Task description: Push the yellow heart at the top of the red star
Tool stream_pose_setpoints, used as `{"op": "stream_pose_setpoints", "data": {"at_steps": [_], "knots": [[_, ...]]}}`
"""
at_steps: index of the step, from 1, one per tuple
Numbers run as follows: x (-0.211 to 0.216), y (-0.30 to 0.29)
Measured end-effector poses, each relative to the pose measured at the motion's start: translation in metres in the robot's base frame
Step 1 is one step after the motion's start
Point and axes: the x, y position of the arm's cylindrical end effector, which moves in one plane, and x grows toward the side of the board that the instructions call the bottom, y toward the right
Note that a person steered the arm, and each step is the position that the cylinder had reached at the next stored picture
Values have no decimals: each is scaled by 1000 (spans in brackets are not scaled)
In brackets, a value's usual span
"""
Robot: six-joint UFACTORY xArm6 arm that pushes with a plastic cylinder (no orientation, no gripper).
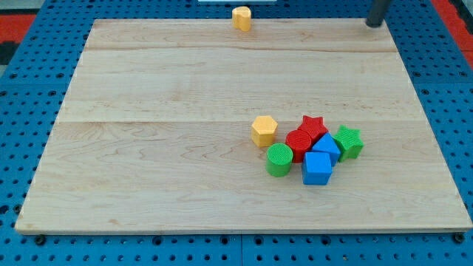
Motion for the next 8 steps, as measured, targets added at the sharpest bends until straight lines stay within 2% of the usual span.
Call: {"op": "stream_pose_setpoints", "data": {"at_steps": [2, 3, 4, 5, 6, 7, 8], "knots": [[-2, -12], [-2, -137], [0, -200], [14, -236], [44, -300], [106, -366], [35, -418]]}}
